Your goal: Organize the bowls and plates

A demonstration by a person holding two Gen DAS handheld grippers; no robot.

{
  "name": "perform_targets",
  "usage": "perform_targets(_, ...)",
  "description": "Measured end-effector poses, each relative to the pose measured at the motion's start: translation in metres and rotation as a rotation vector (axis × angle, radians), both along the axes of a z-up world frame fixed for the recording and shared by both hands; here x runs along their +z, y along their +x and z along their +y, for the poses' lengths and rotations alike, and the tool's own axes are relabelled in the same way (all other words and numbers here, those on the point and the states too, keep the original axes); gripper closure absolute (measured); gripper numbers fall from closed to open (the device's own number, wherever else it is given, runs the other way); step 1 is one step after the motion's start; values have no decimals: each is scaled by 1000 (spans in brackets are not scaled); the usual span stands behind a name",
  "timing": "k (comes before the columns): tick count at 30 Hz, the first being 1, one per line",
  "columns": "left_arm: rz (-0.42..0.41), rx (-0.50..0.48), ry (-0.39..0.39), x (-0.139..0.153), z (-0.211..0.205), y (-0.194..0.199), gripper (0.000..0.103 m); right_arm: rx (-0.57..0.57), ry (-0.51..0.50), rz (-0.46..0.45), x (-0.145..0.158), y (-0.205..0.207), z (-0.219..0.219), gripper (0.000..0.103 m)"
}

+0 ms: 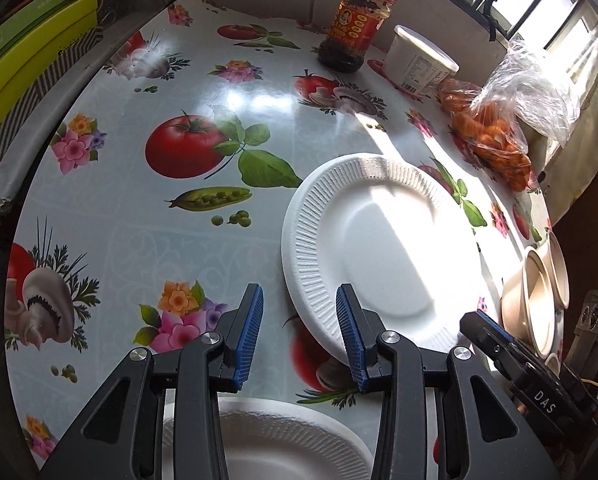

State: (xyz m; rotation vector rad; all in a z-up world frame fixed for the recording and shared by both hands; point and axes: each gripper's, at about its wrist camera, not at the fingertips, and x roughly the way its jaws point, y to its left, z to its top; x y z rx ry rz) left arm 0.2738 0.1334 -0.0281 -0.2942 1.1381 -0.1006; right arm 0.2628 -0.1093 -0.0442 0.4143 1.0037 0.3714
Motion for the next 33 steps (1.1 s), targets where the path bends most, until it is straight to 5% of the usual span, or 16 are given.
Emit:
perform_targets(16,28,0,-22,-13,0,9,64,36,8,-25,-2,4,6,67)
perform_targets(24,28,-1,-25,-13,0,10,78,29,6,-15,-5,5,5,81)
perform_targets(33,26,4,-31,-12,-1,9,85,29,6,-15,-5,5,5,82)
